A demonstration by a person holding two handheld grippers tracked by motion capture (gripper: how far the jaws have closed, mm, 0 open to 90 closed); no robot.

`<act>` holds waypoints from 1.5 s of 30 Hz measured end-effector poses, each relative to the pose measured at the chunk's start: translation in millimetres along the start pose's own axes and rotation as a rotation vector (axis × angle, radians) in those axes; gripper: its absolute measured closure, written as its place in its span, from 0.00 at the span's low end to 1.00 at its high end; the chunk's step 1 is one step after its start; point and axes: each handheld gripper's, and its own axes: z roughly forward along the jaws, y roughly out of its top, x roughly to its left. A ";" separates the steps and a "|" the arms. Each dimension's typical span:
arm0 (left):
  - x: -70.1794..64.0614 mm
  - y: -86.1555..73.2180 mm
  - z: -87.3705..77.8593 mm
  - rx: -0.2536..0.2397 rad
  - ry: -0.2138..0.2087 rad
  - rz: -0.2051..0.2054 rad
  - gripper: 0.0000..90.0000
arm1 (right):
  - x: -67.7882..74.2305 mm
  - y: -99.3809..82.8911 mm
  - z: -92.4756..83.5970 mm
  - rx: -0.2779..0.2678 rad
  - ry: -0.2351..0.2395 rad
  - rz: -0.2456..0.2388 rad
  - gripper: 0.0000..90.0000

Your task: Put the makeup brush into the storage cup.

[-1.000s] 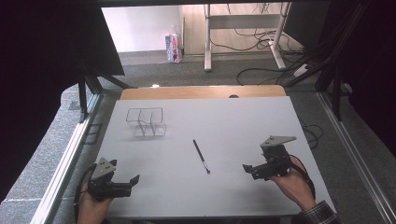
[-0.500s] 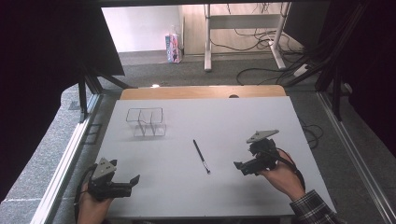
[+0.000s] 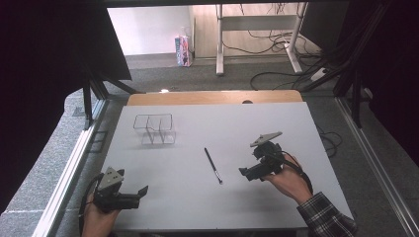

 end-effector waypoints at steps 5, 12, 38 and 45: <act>-0.5 0.3 0.1 0.004 0.000 0.005 0.00 | 2.2 5.6 6.7 0.023 0.000 -0.019 0.00; -0.5 0.2 0.3 0.007 -0.002 0.004 0.00 | 6.1 16.4 17.4 0.064 0.001 -0.063 0.00; -1.3 0.3 1.1 0.010 0.001 0.011 0.00 | 17.7 48.3 55.1 0.116 0.037 -0.092 0.00; -0.7 0.1 0.7 0.011 0.004 0.008 0.00 | 24.6 56.4 66.3 0.149 0.036 -0.107 0.00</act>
